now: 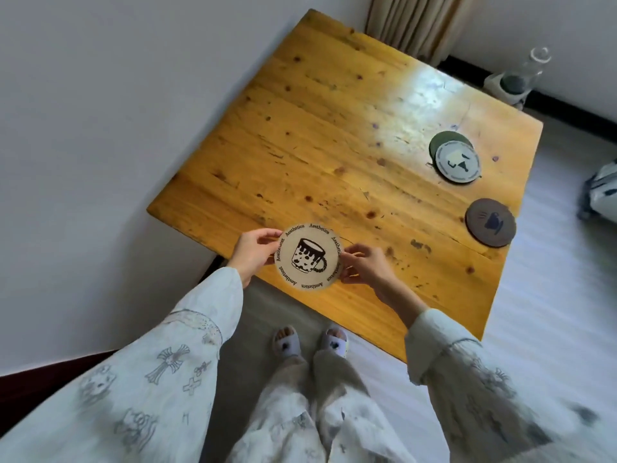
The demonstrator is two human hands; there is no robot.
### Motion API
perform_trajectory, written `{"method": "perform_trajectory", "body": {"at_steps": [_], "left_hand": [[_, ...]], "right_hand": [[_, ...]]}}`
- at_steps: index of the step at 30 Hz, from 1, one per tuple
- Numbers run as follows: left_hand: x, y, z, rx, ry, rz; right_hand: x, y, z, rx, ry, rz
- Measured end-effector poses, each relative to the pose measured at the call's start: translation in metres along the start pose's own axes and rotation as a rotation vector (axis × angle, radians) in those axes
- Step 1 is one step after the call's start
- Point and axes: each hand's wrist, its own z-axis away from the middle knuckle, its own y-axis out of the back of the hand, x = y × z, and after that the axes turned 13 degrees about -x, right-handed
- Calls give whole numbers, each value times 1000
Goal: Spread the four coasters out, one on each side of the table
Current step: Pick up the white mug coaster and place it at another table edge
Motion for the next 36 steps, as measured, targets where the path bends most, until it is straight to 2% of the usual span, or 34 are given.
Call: {"method": "perform_trajectory", "body": {"at_steps": [14,23,33,36], "left_hand": [[-42,-6,-63,-45,231,-236],[-51,-7,-72,-71,258,-319],[-63,-9,-63,-9,244,-480],[-68,-12,-58,-44,230,-473]], "right_hand": [[46,-2,-50,96,-207,-20],[58,-12,-61,116,-223,39],[53,-29,-51,92,-172,375],[57,-35,-49,74,-187,388]]}}
